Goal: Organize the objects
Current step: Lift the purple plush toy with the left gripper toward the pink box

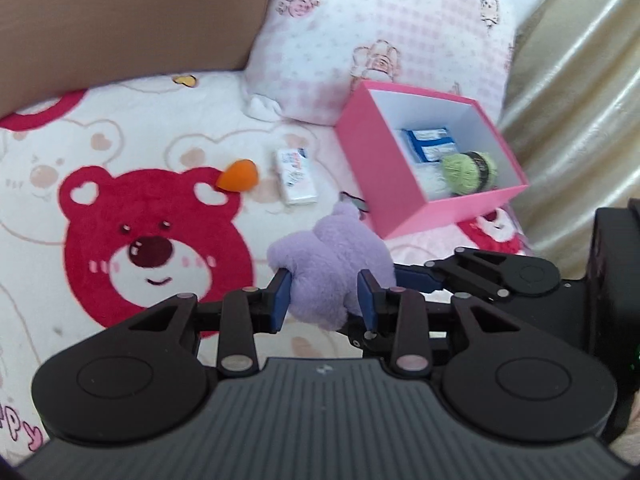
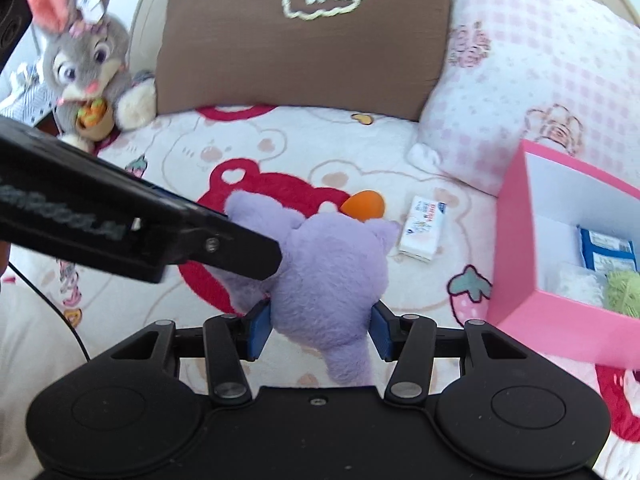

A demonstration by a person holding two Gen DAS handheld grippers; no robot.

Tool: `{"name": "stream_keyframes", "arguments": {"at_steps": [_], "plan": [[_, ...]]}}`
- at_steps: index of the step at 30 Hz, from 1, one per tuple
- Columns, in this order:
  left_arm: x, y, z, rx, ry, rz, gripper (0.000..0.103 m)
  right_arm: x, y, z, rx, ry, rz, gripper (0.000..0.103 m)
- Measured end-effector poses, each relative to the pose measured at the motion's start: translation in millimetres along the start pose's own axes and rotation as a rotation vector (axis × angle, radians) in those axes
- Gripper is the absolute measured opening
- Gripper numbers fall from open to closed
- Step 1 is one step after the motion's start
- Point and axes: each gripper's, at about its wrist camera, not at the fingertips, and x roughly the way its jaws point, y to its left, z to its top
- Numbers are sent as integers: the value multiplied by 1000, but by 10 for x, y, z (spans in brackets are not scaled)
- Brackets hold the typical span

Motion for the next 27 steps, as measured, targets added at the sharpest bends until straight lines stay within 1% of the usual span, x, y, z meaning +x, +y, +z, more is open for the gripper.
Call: {"name": "stream_keyframes", "arguments": {"at_steps": [2, 3, 6, 12, 16, 19, 24, 27], "plan": [[-9, -10, 31, -22, 10, -20, 34, -47, -45, -3, 12, 8, 12, 56], [-21, -33, 40, -24, 11, -16, 34, -73, -61, -6, 15, 12, 20, 55], [-91, -148, 66, 7, -5, -2, 34, -174, -102, 3, 20, 5, 45, 55], [-205, -394, 153, 42, -18, 22, 34, -380, -200, 71, 6, -26, 45, 54], [-268, -570, 220, 80, -21, 20, 34, -512, -279, 116, -5, -39, 31, 54], [-308, -679, 277, 96, -29, 15, 34, -645, -363, 150, -9, -65, 32, 54], [-312, -900, 356, 140, -36, 14, 34, -807, -484, 210, -29, -92, 3, 54], [-281, -1035, 391, 170, -43, 19, 36, -874, -561, 250, -48, -103, -23, 54]]}}
